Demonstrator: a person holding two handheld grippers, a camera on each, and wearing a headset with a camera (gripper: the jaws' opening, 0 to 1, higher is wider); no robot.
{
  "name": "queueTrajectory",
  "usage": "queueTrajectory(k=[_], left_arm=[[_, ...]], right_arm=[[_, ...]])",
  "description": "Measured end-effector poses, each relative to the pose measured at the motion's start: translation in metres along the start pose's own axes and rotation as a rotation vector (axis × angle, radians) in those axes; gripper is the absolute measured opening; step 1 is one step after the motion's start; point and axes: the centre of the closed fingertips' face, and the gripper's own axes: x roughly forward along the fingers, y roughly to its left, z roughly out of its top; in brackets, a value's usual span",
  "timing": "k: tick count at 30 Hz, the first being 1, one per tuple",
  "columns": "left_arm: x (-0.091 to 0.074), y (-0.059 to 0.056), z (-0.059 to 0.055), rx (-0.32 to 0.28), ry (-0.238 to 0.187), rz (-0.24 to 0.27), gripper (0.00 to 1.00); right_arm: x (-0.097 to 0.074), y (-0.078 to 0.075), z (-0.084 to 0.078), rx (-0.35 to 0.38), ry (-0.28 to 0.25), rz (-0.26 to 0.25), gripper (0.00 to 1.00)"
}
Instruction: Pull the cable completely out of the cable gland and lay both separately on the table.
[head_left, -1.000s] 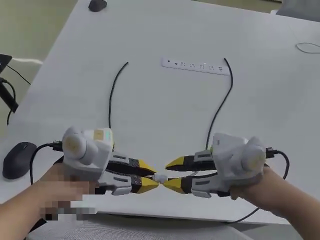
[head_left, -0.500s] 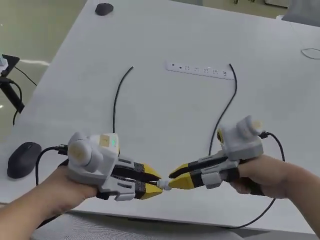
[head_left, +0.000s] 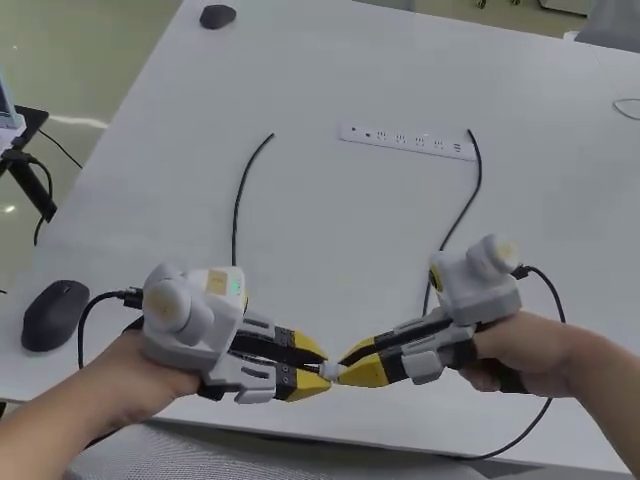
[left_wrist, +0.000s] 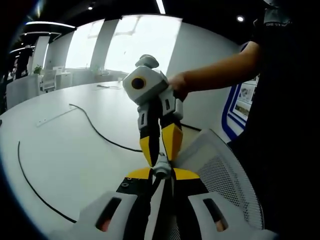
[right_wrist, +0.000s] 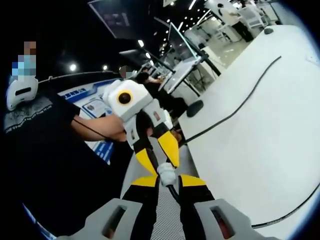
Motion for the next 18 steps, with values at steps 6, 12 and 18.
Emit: queueTrajectory(k=[6,12,18], left_arm=[[0.0003,0.0002,-0.0009,-0.002,0.004,0.000,0.15],[-0.0008,0.0010,-0.0029,-0.013,0.008,0.002,0.15],[-0.0039,0.0043,-0.0029,-0.029,0.001,0.009,0.15]], right_arm=[[0.0012,0.0008,-0.0037,-0.017,0.028,0.003,0.09],[0.0045,-0.0007,-0.0039,-0.127,0.054,-0.030,0.08],[0.0056,0.0001,0.0005,-0.340,0.077,-0.142,0.07]])
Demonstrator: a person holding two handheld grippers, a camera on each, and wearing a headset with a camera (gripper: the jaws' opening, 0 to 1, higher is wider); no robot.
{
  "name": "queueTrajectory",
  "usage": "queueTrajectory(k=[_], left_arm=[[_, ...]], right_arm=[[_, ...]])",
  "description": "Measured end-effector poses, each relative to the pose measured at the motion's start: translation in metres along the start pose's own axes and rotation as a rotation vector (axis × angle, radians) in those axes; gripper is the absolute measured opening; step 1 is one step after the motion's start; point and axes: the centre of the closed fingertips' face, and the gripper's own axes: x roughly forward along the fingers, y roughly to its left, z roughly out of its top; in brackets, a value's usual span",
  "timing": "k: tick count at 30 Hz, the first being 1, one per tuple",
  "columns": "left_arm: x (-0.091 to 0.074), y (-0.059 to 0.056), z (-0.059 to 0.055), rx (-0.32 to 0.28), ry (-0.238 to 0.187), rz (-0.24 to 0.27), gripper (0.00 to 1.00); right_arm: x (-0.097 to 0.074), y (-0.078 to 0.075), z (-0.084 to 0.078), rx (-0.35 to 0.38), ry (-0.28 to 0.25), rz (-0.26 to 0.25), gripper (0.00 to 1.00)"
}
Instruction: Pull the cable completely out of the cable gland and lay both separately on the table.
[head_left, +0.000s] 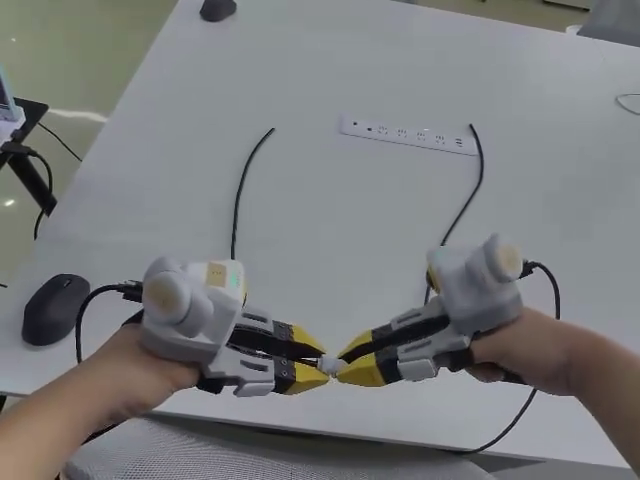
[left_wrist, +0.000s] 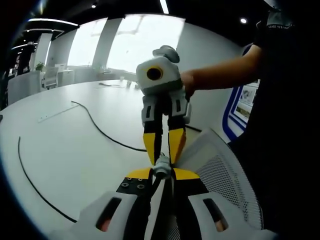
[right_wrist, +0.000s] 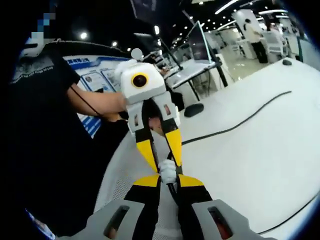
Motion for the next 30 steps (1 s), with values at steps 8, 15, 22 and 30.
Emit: queueTrajectory(k=[8,15,22,30], left_arm=[[-0.0011,0.0006,0.0013,-0.019,-0.013,0.000,0.15],[-0.0007,-0.0001,-0.0010,-0.027,-0.006,-0.005,0.15],[-0.0004,-0.0015,-0.0018,-0.031,-0.005,-0.008,0.15],[0.0011,-0.0019,0.0002,-0.024,-0.002,-0.008,0.15]], right_arm=[[0.0004,0.0015,0.0012,-0.217,0.014,-0.140,0.07],[0.0039,0.0028,-0.0014,-0.375,0.057,-0.259,0.07],[0.0034,0.0034,-0.0024,-0.398,0.059,-0.298,0.08],[0.0002,0.0027,-0.0020,-0.372,0.051,-0.301,0.08]])
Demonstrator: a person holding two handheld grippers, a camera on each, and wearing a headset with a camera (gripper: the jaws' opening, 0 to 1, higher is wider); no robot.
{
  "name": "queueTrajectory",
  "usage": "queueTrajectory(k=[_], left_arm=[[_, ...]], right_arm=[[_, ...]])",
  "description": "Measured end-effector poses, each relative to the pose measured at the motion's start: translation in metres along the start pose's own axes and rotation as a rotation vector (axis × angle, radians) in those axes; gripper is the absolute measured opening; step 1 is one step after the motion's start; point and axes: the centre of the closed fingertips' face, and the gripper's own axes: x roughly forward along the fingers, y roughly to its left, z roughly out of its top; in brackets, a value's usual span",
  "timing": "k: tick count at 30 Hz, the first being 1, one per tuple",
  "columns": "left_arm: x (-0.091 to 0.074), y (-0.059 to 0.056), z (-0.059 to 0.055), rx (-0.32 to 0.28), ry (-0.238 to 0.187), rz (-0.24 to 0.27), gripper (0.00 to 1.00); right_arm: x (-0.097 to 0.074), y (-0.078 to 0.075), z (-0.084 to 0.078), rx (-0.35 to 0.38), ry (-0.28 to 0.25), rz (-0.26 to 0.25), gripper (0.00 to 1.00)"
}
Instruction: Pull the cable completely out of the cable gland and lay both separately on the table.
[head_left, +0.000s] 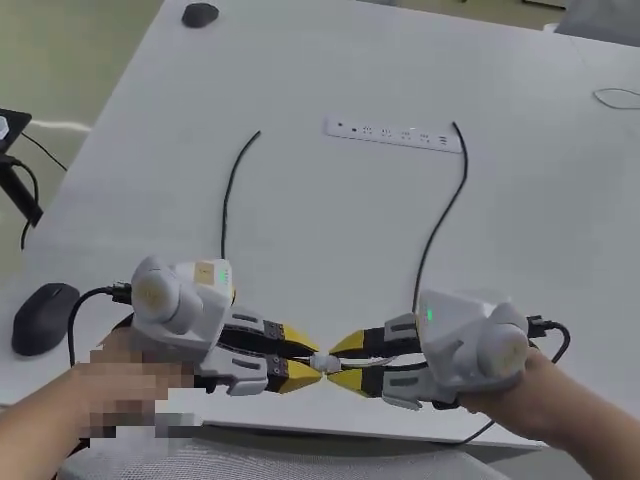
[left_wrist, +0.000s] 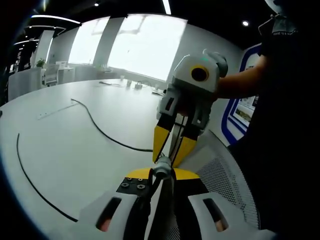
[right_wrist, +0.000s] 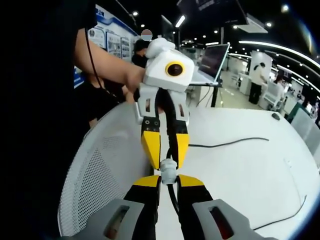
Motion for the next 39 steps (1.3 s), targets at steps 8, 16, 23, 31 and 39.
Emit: queueTrajectory(k=[8,16,23,31,39], left_arm=[[-0.001,0.001,0.006,0.026,-0.006,0.001,0.15],[0.001,0.003,0.009,0.057,-0.002,0.007,0.15],[-0.002,0.007,0.008,0.064,0.003,0.027,0.15],[-0.005,0.011,0.012,0.043,-0.012,0.030,0.15],[-0.001,0.009,0.011,0.041,-0.009,0.020,0.15]], right_arm=[[-0.005,-0.007,0.006,0.071,-0.040,-0.045,0.09],[-0.024,-0.021,0.024,0.242,-0.138,-0.139,0.20],[-0.035,-0.031,0.012,0.244,-0.050,-0.324,0.19],[-0.023,-0.028,-0.002,0.201,0.018,-0.405,0.20],[-0.019,-0.028,-0.012,0.131,0.095,-0.392,0.14]])
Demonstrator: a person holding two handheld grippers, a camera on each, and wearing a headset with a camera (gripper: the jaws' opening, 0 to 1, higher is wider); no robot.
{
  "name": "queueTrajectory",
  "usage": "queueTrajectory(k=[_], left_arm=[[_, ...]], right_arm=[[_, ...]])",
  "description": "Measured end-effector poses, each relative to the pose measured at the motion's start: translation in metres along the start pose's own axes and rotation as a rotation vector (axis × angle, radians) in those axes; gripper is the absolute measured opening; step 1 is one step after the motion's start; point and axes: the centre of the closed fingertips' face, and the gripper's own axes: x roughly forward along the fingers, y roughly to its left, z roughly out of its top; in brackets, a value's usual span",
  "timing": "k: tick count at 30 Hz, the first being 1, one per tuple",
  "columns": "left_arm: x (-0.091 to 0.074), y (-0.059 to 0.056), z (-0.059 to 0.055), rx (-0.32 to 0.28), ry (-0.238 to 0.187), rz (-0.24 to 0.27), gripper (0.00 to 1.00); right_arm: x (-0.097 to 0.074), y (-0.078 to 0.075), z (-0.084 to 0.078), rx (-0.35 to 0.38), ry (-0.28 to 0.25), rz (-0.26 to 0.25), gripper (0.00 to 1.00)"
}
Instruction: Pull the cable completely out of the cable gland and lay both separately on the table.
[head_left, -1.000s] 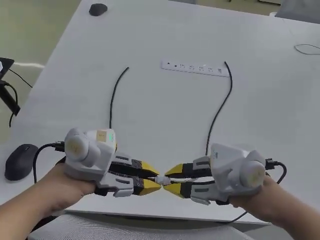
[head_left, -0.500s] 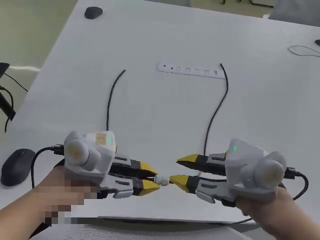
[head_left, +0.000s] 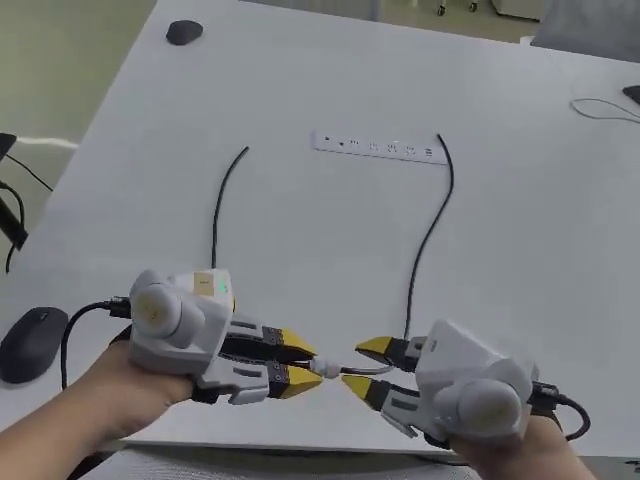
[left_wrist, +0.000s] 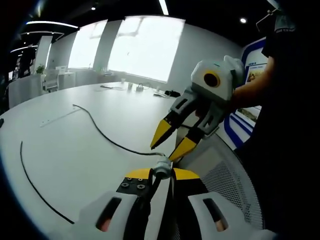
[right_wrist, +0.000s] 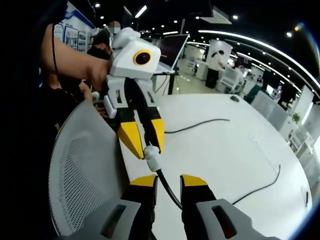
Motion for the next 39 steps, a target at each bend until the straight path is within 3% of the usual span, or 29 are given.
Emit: queueTrajectory(k=[6,11,18,32,39], left_arm=[[0.002,0.005,0.006,-0.014,-0.021,0.002,0.15],[0.002,0.010,0.008,-0.017,-0.023,0.010,0.15],[0.004,0.015,0.008,-0.009,-0.014,0.018,0.15],[0.007,0.018,0.016,0.010,-0.031,0.037,0.15],[0.004,0.024,0.018,-0.001,-0.040,0.055,0.15]], right_arm=[[0.003,0.000,0.002,-0.025,0.005,0.014,0.08],[0.008,-0.003,0.004,-0.074,0.014,-0.003,0.02],[0.011,-0.007,0.003,-0.083,0.013,-0.016,0.00],[0.008,-0.019,0.000,-0.038,0.009,-0.029,0.00],[0.007,-0.030,-0.006,0.032,0.010,-0.049,0.00]])
